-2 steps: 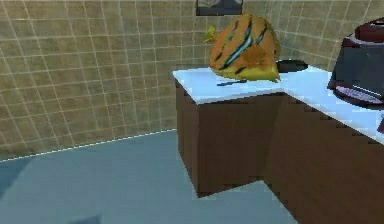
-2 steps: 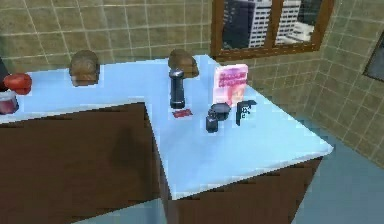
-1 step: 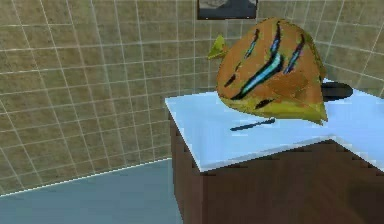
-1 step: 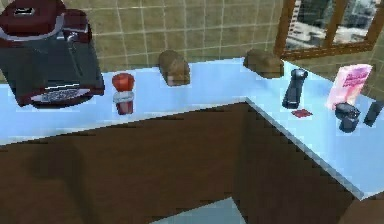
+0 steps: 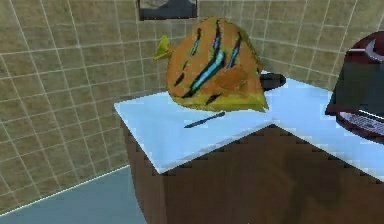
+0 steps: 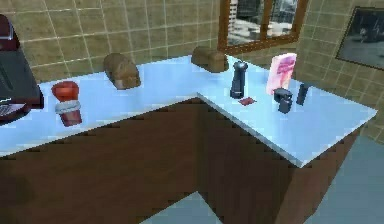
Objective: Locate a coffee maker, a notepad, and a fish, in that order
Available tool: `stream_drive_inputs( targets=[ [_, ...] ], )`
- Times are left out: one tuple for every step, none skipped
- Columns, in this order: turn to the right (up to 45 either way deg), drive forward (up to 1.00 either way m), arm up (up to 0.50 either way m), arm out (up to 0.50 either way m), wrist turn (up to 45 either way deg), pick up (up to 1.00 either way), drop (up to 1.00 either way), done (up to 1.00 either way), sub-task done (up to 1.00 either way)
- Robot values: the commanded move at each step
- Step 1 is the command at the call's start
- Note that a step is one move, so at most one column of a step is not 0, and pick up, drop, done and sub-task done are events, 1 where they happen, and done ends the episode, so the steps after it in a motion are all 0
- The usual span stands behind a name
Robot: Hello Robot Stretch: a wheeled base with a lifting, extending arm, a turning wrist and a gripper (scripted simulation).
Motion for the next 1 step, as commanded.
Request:
stream_drive_inputs(
  targets=[
    [0.0,0.00,0.00,0.00,0.0,0.00,0.00,1.00,0.00]
  ],
)
